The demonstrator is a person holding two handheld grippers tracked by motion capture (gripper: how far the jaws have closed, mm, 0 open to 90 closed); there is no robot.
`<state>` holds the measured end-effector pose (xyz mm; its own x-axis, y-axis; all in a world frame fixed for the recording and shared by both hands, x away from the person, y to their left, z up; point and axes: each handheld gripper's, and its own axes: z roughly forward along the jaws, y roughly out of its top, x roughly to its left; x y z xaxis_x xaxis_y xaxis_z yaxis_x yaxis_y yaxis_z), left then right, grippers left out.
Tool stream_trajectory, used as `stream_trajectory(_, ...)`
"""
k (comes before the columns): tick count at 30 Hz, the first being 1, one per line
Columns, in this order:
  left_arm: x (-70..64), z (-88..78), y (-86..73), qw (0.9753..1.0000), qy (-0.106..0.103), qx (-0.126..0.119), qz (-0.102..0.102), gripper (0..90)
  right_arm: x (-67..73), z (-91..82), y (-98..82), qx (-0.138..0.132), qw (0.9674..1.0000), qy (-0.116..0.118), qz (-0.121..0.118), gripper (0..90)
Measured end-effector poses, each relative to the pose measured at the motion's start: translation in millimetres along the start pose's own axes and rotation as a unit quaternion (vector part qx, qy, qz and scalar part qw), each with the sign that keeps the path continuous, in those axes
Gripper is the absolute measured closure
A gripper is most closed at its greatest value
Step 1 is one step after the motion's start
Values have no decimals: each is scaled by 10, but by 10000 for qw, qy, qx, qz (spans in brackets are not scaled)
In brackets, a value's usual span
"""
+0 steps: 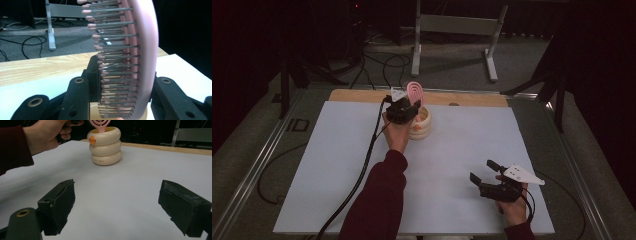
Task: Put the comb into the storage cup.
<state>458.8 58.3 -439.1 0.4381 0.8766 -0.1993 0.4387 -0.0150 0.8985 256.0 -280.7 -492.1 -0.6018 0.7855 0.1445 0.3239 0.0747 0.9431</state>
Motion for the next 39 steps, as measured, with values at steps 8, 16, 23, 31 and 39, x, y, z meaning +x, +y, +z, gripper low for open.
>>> stream_trajectory(8, 19, -23, 14, 9998, -116, 116, 82, 635, -1, 8, -4, 19, 10000, 20, -12, 140)
stream_trajectory(16, 71, -45, 39, 9994, -207, 261, 95, 629, 1, 22, -8, 30, 10000, 18, -25, 141)
stream_trajectory(23, 93, -61, 41, 9994, -149, 296, 116, 607, 0, 18, -7, 33, 10000, 11, -19, 141)
stream_trajectory(31, 103, -66, 37, 9993, -123, 322, 149, 603, -3, 9, -6, 29, 10000, 2, 0, 141)
stream_trajectory(39, 135, -77, 40, 9992, -95, 369, 154, 599, -4, 12, -6, 22, 10000, -5, 13, 141)
